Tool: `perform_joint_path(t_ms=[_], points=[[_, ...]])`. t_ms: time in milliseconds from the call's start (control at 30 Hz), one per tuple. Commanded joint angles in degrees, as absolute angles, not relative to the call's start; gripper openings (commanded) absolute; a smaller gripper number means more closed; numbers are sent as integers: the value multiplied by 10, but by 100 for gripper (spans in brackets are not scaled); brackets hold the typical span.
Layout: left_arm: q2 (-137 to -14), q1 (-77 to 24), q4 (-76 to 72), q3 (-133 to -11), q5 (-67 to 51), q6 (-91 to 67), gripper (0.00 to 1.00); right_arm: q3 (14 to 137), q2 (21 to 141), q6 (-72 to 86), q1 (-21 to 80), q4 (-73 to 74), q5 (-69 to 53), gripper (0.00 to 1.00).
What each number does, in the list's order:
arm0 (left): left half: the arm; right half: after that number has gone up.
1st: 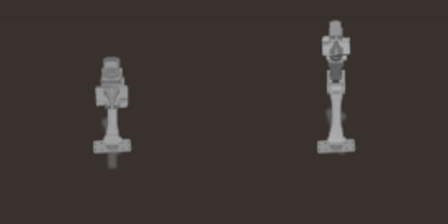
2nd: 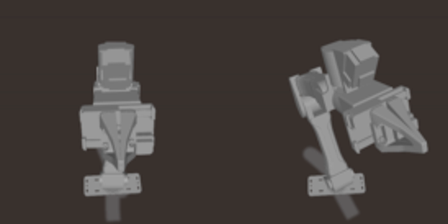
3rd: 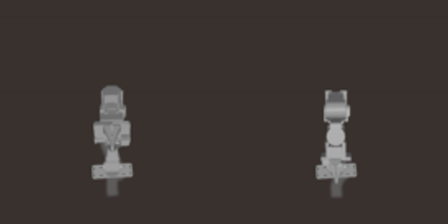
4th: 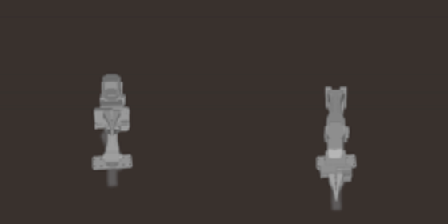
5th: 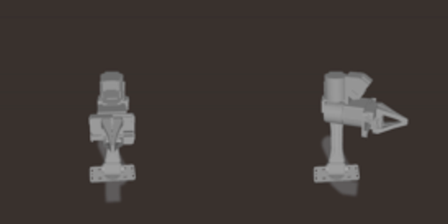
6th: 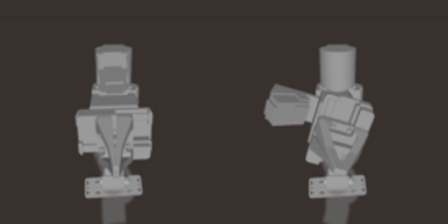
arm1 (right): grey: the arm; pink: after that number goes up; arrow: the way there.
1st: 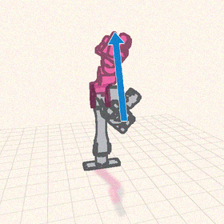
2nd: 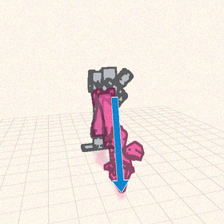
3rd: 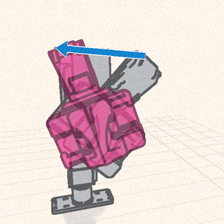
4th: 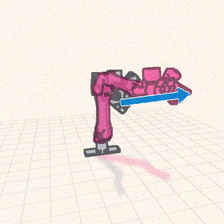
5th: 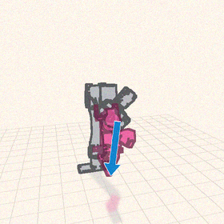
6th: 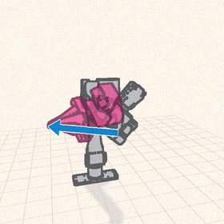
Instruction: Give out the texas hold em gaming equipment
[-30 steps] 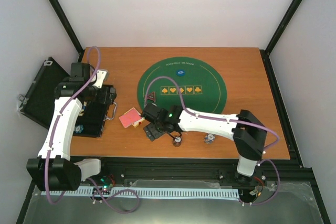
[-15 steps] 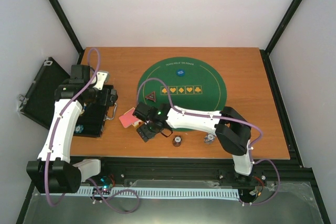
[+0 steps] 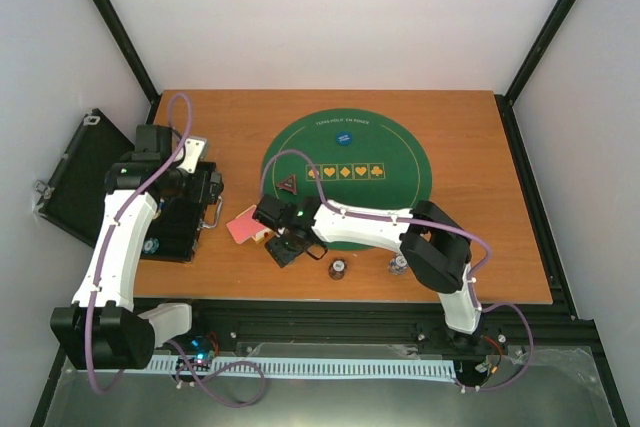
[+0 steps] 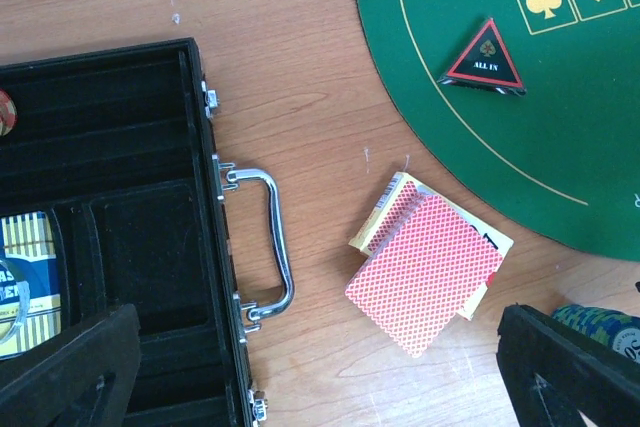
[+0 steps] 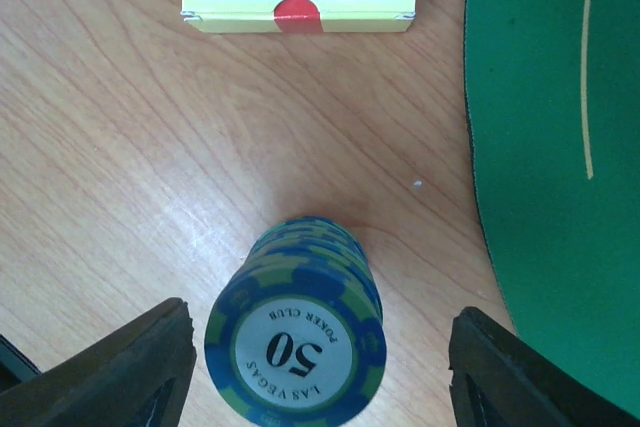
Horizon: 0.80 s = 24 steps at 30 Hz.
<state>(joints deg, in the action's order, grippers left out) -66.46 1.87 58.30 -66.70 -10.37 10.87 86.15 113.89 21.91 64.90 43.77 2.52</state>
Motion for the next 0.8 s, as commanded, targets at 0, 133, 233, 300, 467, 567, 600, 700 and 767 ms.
perform_joint_path(t_ms=[0, 133, 233, 300, 467, 567, 600, 700, 767], points=[[-653, 21, 576, -665, -96, 126, 100, 879, 1160, 217, 646, 439, 21, 69], [-659, 21, 579, -673, -108, 126, 100, 876, 1165, 215, 644, 435, 17, 66], [-668, 21, 579, -678, -109, 127, 100, 878, 1166, 216, 643, 434, 19, 60], [-673, 22, 579, -679, -106, 130, 100, 881, 1165, 216, 643, 433, 21, 56], [-673, 21, 571, -669, -94, 140, 100, 886, 1165, 216, 643, 439, 25, 53], [-672, 21, 567, -665, -88, 147, 100, 889, 1164, 214, 643, 442, 27, 54], [-671, 21, 566, -664, -86, 149, 100, 891, 1164, 214, 643, 444, 27, 54], [-672, 21, 565, -663, -85, 149, 100, 897, 1165, 211, 644, 445, 25, 54], [-673, 21, 564, -663, -84, 148, 100, 899, 1167, 212, 643, 445, 25, 54]])
